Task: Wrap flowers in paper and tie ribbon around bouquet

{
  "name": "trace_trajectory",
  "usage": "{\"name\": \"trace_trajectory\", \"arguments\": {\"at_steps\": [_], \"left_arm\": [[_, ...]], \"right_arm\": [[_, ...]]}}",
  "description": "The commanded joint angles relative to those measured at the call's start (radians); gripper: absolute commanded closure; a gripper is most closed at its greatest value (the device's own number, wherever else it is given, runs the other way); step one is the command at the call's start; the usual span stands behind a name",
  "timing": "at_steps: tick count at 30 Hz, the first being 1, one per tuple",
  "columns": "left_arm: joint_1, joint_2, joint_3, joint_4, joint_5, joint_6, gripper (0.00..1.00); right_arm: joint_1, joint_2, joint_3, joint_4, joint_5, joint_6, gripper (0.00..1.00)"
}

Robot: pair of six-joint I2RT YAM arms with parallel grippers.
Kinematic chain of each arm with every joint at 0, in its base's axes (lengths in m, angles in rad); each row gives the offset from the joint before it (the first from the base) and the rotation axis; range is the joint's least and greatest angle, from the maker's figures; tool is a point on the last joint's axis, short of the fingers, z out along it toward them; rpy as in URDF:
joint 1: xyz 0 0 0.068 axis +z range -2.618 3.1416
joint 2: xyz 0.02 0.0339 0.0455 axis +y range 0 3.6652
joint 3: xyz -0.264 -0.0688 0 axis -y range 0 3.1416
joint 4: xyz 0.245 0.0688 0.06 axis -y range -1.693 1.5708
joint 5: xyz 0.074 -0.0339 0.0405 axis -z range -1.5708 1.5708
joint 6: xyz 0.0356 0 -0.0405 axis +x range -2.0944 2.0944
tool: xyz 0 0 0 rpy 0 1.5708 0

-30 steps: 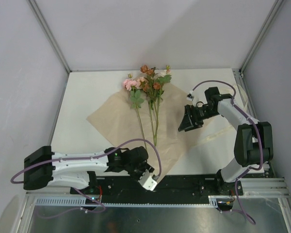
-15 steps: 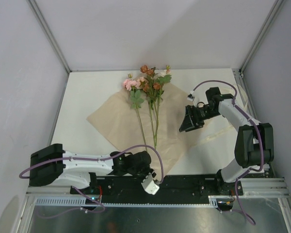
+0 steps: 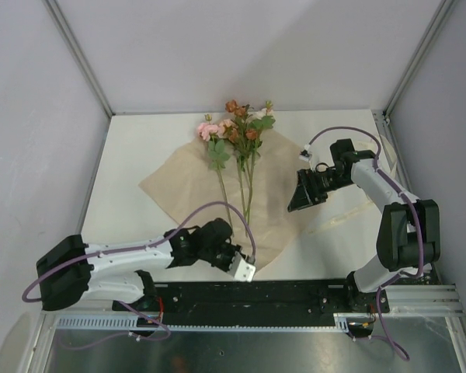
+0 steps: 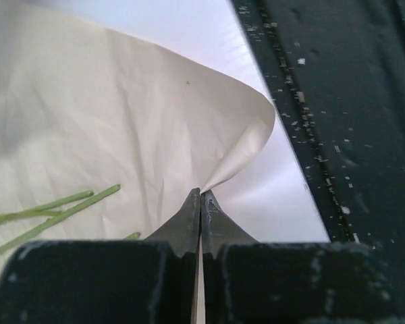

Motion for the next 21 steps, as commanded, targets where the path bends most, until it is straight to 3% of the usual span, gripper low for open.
{"name": "trace_trajectory", "arguments": {"at_steps": [1, 11, 21], "left_arm": [[0.121, -0.02, 0.08, -0.015, 0.153, -0.145, 1.0], [0.435, 0.169, 0.28, -0.069, 0.456, -0.431, 1.0], [0.597, 0.384, 0.45, -0.079, 0.61, -0.639, 1.0]], "right_arm": [[0.013, -0.017, 0.003, -0.011, -0.037, -0.075, 0.2], [0.11, 0.047, 0.006, 0.066, -0.128, -0.056, 0.19], [0.208, 0.099, 0.01, 0.271, -0.157, 0.055, 0.15]]}}
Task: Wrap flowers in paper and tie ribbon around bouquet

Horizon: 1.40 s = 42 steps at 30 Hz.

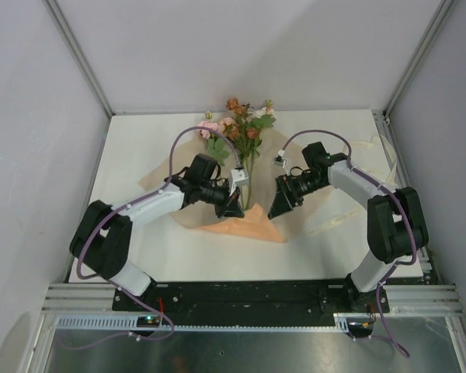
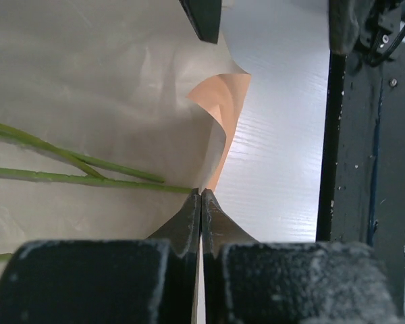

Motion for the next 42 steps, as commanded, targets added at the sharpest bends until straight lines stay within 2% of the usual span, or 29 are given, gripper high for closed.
{"name": "trace_trajectory", "arguments": {"at_steps": [1, 7, 15, 17, 19, 21, 23, 24, 25, 28, 31, 32, 33, 37, 42], "left_arm": [[0.044, 0.055, 0.055, -0.01, 0.108, -0.115, 1.0], [0.105, 0.107, 0.054, -0.01, 0.129, -0.16, 1.0], [0.161, 0.144, 0.055, -0.01, 0.125, -0.193, 0.99], [0.167, 0.155, 0.062, -0.009, 0.13, -0.202, 0.98], [0.176, 0.158, 0.069, -0.009, 0.133, -0.209, 0.97], [0.188, 0.153, 0.071, -0.009, 0.133, -0.216, 0.96], [0.205, 0.137, 0.07, -0.01, 0.131, -0.226, 0.91], [0.212, 0.129, 0.067, -0.01, 0.13, -0.234, 0.85], [0.224, 0.116, 0.063, -0.01, 0.123, -0.245, 0.79], [0.256, 0.085, 0.032, -0.009, 0.101, -0.311, 0.56], [0.279, 0.044, -0.016, -0.009, 0.1, -0.345, 0.42], [0.281, 0.028, -0.04, -0.009, 0.096, -0.347, 0.33], [0.282, 0.012, -0.059, -0.009, 0.091, -0.349, 0.28], [0.284, -0.012, -0.127, -0.004, 0.041, -0.37, 0.23], [0.318, -0.009, -0.144, 0.034, -0.036, -0.425, 0.26]], "right_arm": [[0.036, 0.019, 0.01, 0.167, -0.011, 0.087, 0.14], [0.096, 0.088, 0.017, 0.291, 0.148, 0.173, 0.14], [0.144, 0.157, 0.035, 0.308, 0.125, 0.196, 0.19], [0.155, 0.173, 0.038, 0.314, 0.117, 0.198, 0.25], [0.16, 0.193, 0.044, 0.322, 0.096, 0.203, 0.41], [0.161, 0.217, 0.062, 0.323, 0.078, 0.212, 0.62], [0.161, 0.235, 0.087, 0.306, 0.065, 0.208, 0.84], [0.16, 0.24, 0.1, 0.296, 0.063, 0.203, 0.92], [0.158, 0.24, 0.108, 0.289, 0.062, 0.2, 0.96], [0.153, 0.227, 0.123, 0.281, 0.068, 0.193, 0.99], [0.153, 0.208, 0.136, 0.278, 0.088, 0.188, 1.0], [0.153, 0.205, 0.143, 0.273, 0.094, 0.184, 1.0], [0.154, 0.204, 0.151, 0.267, 0.103, 0.176, 1.0], [0.164, 0.216, 0.189, 0.229, 0.142, 0.139, 1.0], [0.176, 0.251, 0.247, 0.193, 0.221, 0.112, 1.0]]}}
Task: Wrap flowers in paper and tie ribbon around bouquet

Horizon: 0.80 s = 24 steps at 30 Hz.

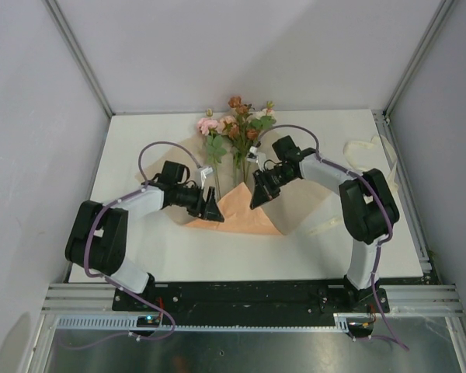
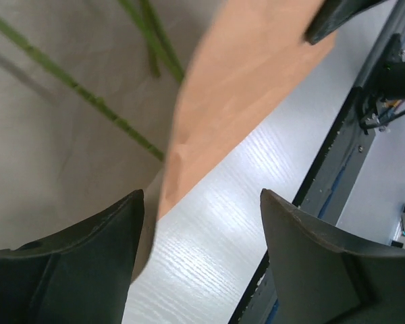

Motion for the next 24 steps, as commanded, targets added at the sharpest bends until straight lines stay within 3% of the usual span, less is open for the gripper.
{"name": "trace_trajectory", "arguments": {"at_steps": [1, 4, 8, 10, 12, 15, 18, 21, 24], "left_arm": [[0.032, -0.023, 0.0, 0.052, -0.087, -0.069, 0.28], [0.044, -0.012, 0.005, 0.054, -0.158, -0.106, 0.38], [0.06, 0.024, 0.006, 0.054, -0.244, -0.185, 0.65], [0.07, 0.034, 0.006, 0.053, -0.255, -0.206, 0.7], [0.081, 0.026, 0.005, 0.054, -0.264, -0.212, 0.68], [0.112, -0.022, -0.009, 0.055, -0.264, -0.227, 0.52], [0.151, -0.137, -0.028, 0.059, -0.264, -0.212, 0.42], [0.155, -0.266, -0.051, 0.079, -0.196, -0.206, 0.4], [0.128, -0.31, -0.094, 0.119, -0.128, -0.274, 0.44]], "right_arm": [[0.013, 0.017, 0.085, -0.032, 0.082, -0.045, 1.0], [0.018, 0.055, 0.134, -0.048, 0.128, -0.044, 1.0], [0.029, 0.113, 0.212, -0.099, 0.211, -0.058, 1.0], [0.037, 0.141, 0.248, -0.126, 0.245, -0.069, 1.0], [0.046, 0.163, 0.274, -0.143, 0.275, -0.082, 1.0], [0.062, 0.185, 0.3, -0.158, 0.316, -0.1, 1.0], [0.076, 0.199, 0.309, -0.158, 0.344, -0.107, 1.0], [0.08, 0.206, 0.318, -0.153, 0.353, -0.107, 1.0], [0.084, 0.211, 0.334, -0.151, 0.362, -0.106, 1.0]]}}
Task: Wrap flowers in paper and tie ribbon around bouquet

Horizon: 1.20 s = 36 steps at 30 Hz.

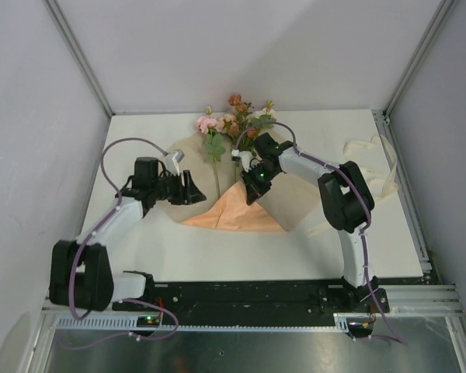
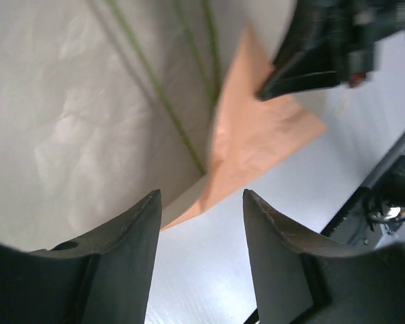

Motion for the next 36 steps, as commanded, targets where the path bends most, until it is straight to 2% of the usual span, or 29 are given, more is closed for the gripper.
{"name": "trace_trajectory", "arguments": {"at_steps": [1, 4, 7, 16, 20, 28, 32, 36], "left_arm": [[-0.041, -0.08, -0.053, 0.092, 0.11, -0.088, 0.47], [-0.06, -0.013, -0.11, 0.188, 0.127, -0.173, 0.57], [-0.061, 0.069, -0.093, 0.232, 0.139, -0.205, 0.61], [0.001, 0.255, 0.159, 0.344, 0.089, -0.24, 0.6], [0.004, 0.382, 0.257, 0.367, 0.017, -0.257, 0.51], [0.0, 0.569, 0.403, 0.376, -0.094, -0.259, 0.46], [-0.005, 0.631, 0.455, 0.389, -0.087, -0.266, 0.49], [-0.013, 0.676, 0.487, 0.406, -0.054, -0.272, 0.59]], "right_arm": [[0.007, 0.012, 0.064, -0.005, 0.032, -0.021, 1.0], [0.013, 0.022, 0.088, -0.02, 0.039, -0.029, 1.0], [0.015, 0.033, 0.1, -0.03, 0.05, -0.036, 1.0], [0.019, 0.053, 0.105, -0.04, 0.066, -0.041, 1.0], [0.019, 0.063, 0.107, -0.047, 0.066, -0.05, 1.0], [0.019, 0.072, 0.102, -0.045, 0.055, -0.049, 1.0], [0.016, 0.077, 0.104, -0.044, 0.048, -0.048, 1.0], [0.015, 0.081, 0.107, -0.043, 0.041, -0.048, 1.0]]}}
